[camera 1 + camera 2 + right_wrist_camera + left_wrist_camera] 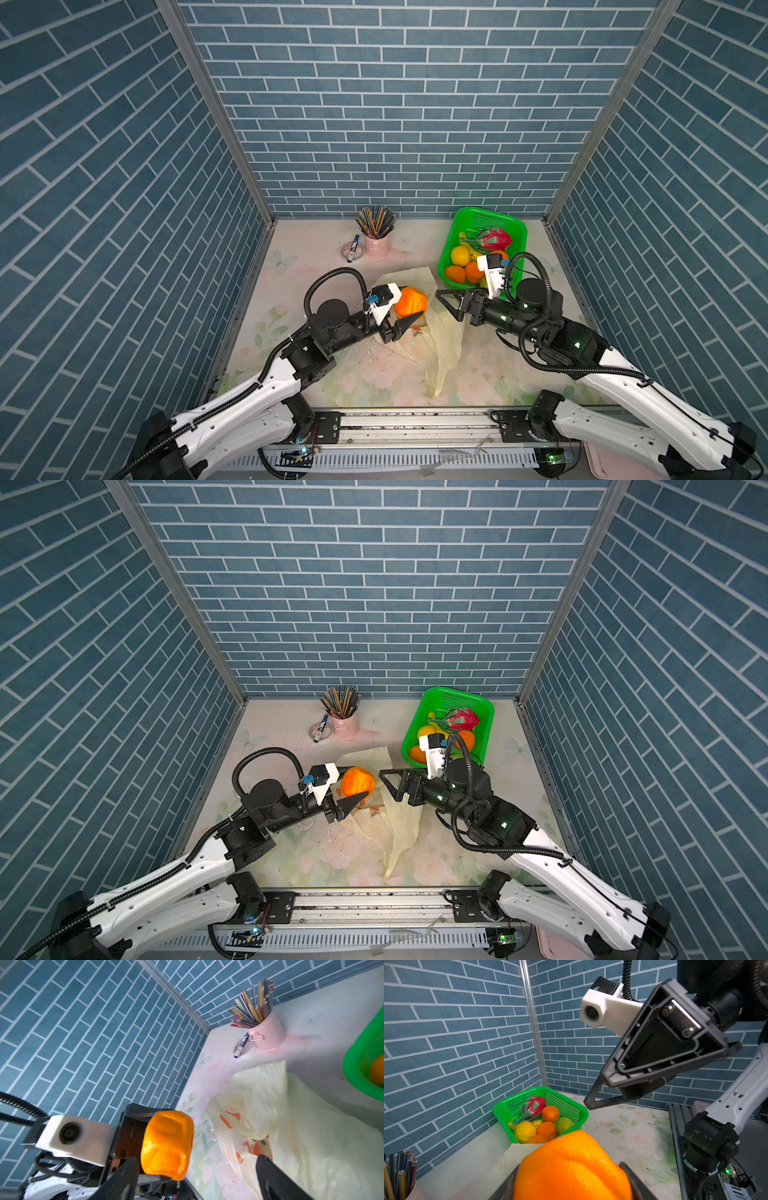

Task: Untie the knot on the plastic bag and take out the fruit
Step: 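Lift the tangerine with the left gripper toward the approaching right gripper, then grasp the tangerine with the right gripper and open the left gripper, then carry the tangerine with the right gripper into the green basket and release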

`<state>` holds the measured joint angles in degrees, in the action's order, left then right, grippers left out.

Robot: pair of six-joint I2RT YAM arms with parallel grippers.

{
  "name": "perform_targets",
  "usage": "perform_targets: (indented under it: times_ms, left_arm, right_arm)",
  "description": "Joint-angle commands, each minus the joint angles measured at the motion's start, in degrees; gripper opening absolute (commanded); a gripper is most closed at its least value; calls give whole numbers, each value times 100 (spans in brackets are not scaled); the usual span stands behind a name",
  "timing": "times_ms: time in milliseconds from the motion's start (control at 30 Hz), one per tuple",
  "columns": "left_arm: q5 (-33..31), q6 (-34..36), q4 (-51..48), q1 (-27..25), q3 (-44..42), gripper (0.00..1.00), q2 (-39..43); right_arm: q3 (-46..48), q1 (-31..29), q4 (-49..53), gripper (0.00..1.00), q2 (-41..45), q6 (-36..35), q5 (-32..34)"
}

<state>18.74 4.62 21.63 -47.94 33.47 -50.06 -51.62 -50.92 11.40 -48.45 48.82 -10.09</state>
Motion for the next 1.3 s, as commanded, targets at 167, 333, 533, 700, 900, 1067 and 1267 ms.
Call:
perform_targets:
  times_ms: [167,333,533,700,900,1067,1267]
  left_arm:
    - [218,541,272,-318,418,54,-240]
    - [149,627,246,-443,485,53,-342]
    - [21,706,263,-571,471,54,-422]
    - [-108,797,263,-664,470,64,-452]
    - [-638,874,224,-819,441,82,-357]
    - [-1028,502,-1,-865,444,88,-132]
    - [-1293,111,-497,-935,460,89,211]
  right_arm:
    - [2,-30,-944,87,-468,321,-1070]
    - [9,-76,-1063,77,-709,348,-1280]
    - [102,-135,-1140,62,-694,387,-1175]
    - [165,-132,-1140,51,-488,366,-823]
    - [-35,-4,-890,47,-333,72,-68]
    - [-263,430,-828,46,-336,-241,133]
    - [-558,1213,-675,45,-520,-522,191]
